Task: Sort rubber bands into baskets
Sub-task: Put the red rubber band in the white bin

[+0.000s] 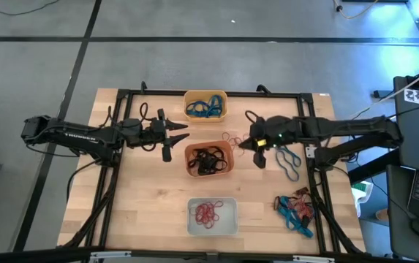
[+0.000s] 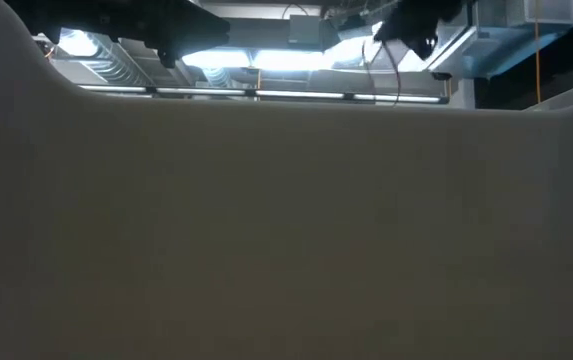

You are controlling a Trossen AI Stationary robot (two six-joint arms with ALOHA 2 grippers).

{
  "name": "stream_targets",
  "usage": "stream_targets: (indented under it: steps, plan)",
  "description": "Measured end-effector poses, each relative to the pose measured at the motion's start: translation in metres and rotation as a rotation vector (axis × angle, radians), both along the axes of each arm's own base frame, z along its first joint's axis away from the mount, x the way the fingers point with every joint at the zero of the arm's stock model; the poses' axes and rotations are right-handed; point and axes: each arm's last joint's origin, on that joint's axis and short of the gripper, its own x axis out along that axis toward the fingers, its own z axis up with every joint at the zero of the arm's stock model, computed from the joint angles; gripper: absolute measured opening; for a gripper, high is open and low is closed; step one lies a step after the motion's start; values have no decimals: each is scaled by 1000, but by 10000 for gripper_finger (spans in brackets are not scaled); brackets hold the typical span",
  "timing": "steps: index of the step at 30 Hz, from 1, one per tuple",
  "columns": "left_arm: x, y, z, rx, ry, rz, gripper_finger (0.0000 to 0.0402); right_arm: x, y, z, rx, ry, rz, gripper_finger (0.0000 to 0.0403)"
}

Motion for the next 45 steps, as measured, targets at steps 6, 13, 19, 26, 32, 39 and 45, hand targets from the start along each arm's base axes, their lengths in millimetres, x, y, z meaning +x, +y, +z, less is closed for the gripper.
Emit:
stream_targets:
  steps: [6,13,19,26,32,39,45]
  plan:
    - [0,0,0,0,-1,0,141,3,35,13,13,-137,139,3]
    - [0,0,0,0,-1,0,141,-1,69,21,38,-228,269,3]
    - [0,0,0,-1,-2,0,141,0,92,19,51,-259,351,3]
    - [0,0,0,-1,-5,0,141,24,118,-3,75,-249,480,3]
    - [0,0,0,-1,-4,0,141,47,128,-36,71,-157,501,3]
    - [0,0,0,-1,-3,0,141,66,137,-73,55,-51,503,3]
    - [0,0,0,0,-4,0,141,76,139,-97,15,17,451,3]
